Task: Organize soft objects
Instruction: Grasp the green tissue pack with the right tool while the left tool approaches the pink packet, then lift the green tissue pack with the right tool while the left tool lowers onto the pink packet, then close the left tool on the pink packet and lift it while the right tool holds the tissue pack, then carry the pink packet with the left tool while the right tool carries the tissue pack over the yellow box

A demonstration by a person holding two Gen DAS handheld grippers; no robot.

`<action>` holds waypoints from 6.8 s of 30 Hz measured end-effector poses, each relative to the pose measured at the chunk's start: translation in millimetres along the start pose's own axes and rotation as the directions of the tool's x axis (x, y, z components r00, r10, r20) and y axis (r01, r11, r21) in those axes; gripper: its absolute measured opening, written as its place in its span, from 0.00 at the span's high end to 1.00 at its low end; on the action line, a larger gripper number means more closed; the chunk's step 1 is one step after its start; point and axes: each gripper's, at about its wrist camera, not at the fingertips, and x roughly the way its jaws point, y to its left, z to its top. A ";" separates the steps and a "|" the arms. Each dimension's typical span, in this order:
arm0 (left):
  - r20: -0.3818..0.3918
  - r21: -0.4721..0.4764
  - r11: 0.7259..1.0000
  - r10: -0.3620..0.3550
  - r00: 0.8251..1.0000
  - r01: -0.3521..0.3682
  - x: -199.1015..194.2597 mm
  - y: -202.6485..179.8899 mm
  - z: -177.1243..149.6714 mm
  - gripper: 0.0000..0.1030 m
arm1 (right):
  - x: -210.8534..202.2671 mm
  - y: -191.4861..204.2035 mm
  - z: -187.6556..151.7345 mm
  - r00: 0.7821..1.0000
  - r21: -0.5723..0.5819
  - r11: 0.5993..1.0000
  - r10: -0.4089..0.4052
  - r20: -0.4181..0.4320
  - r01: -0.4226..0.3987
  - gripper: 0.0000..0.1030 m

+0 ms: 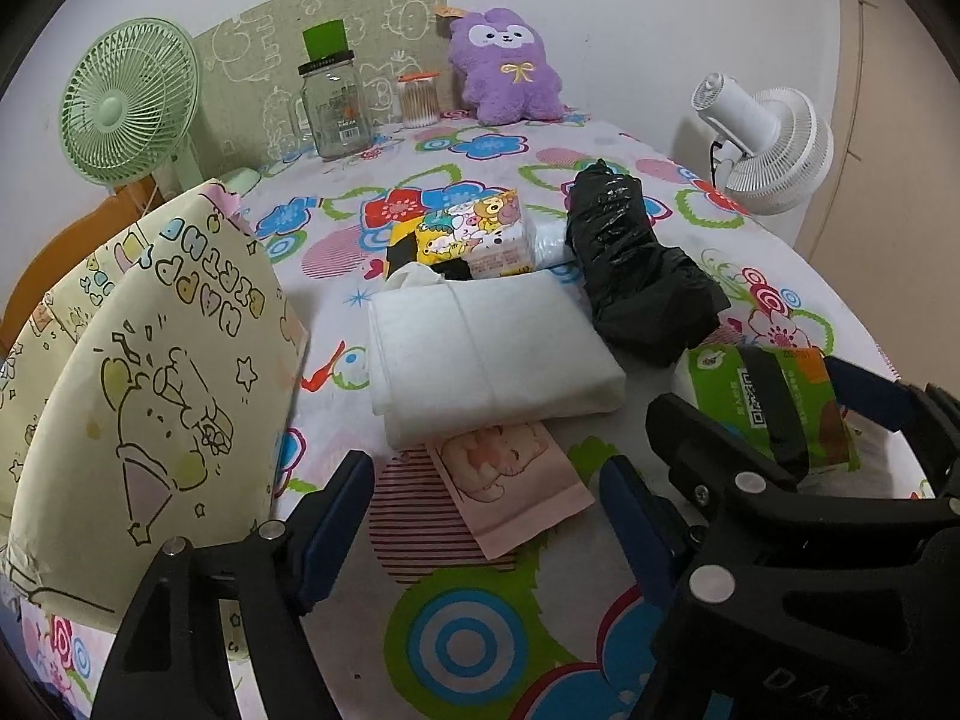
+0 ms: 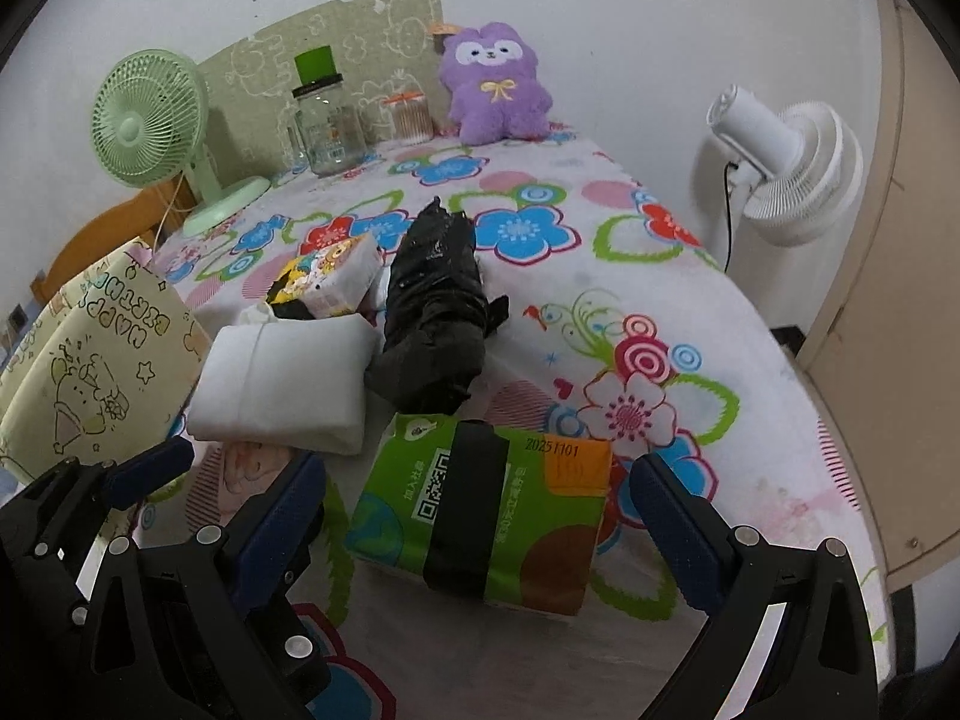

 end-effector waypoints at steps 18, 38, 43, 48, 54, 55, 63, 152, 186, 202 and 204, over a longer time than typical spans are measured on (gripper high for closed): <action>-0.007 -0.002 0.997 -0.076 0.997 0.076 0.4 1.1 3.7 0.57 | -0.1 -2.1 -0.3 1.000 0.058 0.998 0.016 -0.027 -0.014 0.31; 0.045 -0.053 0.991 -0.121 0.992 0.123 -38.1 19.0 -1.4 0.89 | -40.5 19.4 3.7 0.998 0.020 0.999 0.036 0.054 -0.037 0.31; 0.052 -0.057 0.992 -0.112 0.992 0.115 -41.2 20.0 -3.2 0.86 | -48.0 23.8 2.8 0.997 0.006 0.999 0.037 0.070 -0.037 0.31; 0.049 -0.061 0.992 -0.104 0.993 0.107 -40.9 19.6 -4.5 0.73 | -48.0 24.0 1.6 0.997 0.006 0.999 0.042 0.068 -0.043 0.31; 0.045 -0.065 0.992 -0.102 0.994 0.105 -35.5 18.3 -0.5 0.58 | -45.1 23.5 3.3 0.997 0.008 0.999 0.044 0.066 -0.045 0.31; 0.041 -0.066 0.992 -0.103 0.994 0.106 -33.6 18.2 0.2 0.54 | -43.9 23.0 4.0 0.997 0.009 0.999 0.043 0.065 -0.044 0.31; 0.002 -0.079 0.990 -0.114 0.993 0.114 -14.6 12.5 3.6 0.45 | -31.7 14.5 6.4 0.999 0.015 0.999 0.029 0.043 -0.030 0.31; -0.050 -0.091 0.995 -0.049 0.998 0.045 -22.8 10.3 -17.8 0.62 | -34.4 30.6 -10.7 0.997 -0.015 0.997 0.074 0.021 -0.074 0.31; 0.145 -0.091 0.995 -0.031 0.989 0.044 -112.7 33.8 24.5 0.62 | -124.0 62.2 34.8 0.979 -0.038 0.997 0.074 0.187 -0.068 0.31; 0.190 -0.093 0.995 -0.019 0.982 0.038 -126.2 59.9 45.3 0.61 | -131.6 87.5 62.0 0.971 -0.068 0.996 0.073 0.228 -0.059 0.31; 0.194 -0.097 0.995 -0.012 0.981 0.031 -126.5 65.8 46.9 0.61 | -130.2 92.4 64.2 0.970 -0.072 0.995 0.080 0.228 -0.065 0.31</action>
